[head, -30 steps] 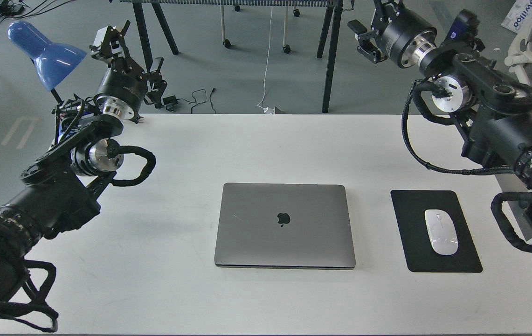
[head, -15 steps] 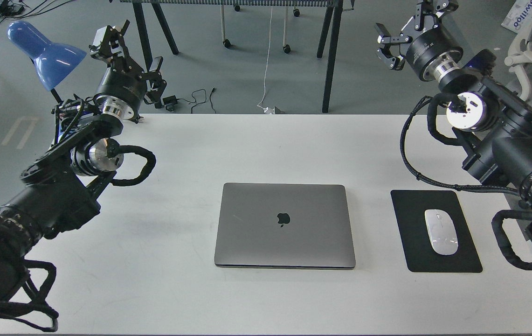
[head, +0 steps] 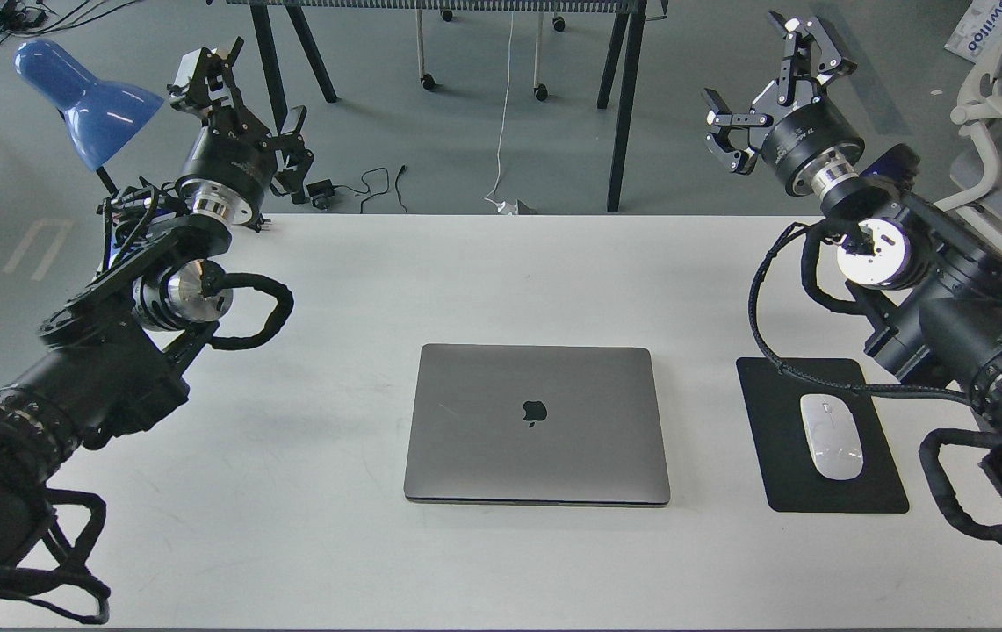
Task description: Close notebook with right arm
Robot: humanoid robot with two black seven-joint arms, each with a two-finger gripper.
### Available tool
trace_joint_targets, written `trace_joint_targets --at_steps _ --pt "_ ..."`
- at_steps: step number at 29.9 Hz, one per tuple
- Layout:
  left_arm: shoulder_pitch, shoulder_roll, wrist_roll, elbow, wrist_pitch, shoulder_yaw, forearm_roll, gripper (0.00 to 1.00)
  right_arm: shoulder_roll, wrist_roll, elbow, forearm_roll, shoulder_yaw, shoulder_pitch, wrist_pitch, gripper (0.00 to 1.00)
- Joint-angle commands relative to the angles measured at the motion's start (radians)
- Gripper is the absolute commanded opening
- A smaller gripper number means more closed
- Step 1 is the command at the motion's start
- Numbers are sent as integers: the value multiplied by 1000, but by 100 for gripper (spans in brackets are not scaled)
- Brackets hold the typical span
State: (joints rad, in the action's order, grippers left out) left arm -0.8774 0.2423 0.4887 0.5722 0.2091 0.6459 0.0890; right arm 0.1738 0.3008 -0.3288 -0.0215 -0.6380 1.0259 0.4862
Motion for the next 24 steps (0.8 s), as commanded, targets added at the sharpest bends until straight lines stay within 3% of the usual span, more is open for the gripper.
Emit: trace_joint_targets --at_steps 1,24 --pt "0 0 0 0 1 0 0 100 0 1 -1 0 0 5 0 100" --pt "2 0 0 0 1 0 0 100 0 1 -1 0 1 7 -1 100"
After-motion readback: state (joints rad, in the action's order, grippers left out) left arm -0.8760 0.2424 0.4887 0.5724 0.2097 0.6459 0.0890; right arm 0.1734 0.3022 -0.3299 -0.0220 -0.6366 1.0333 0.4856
